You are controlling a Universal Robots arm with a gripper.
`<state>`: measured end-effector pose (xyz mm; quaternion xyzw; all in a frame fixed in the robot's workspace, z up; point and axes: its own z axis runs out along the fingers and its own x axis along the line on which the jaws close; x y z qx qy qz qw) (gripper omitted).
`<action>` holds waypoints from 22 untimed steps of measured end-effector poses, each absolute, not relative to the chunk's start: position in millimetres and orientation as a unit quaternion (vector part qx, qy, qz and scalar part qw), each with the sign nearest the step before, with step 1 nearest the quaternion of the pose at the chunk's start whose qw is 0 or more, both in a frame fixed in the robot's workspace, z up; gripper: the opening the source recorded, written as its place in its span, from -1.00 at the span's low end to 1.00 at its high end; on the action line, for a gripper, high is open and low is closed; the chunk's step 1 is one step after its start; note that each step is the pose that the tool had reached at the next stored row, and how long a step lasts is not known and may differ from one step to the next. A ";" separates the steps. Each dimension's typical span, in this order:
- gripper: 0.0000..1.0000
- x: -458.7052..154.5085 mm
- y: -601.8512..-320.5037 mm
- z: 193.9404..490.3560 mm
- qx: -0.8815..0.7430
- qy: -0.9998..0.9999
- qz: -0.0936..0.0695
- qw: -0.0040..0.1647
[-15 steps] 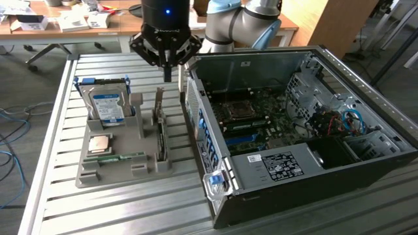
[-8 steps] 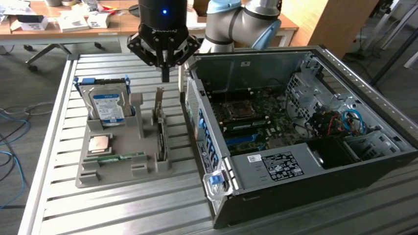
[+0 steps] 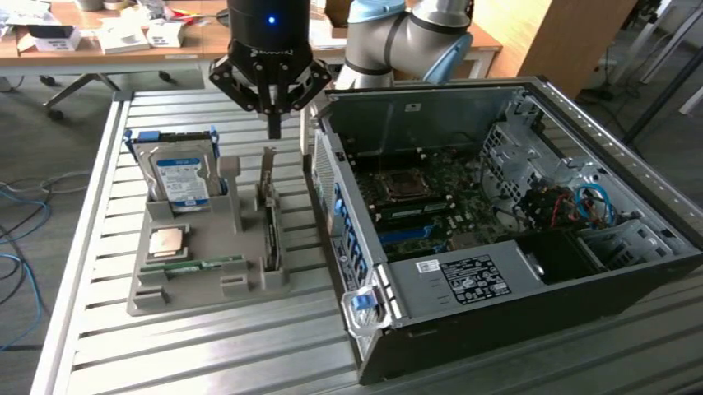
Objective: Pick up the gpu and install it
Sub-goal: 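Reach for the gpu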
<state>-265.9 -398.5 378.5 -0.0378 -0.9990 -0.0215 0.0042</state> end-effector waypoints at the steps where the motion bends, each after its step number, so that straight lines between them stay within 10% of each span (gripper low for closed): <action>1: -0.79 -266.6 -398.5 378.4 -0.038 -0.999 -0.021 0.004; 22: -0.79 -283.2 -398.4 377.3 -0.038 -0.999 -0.021 0.004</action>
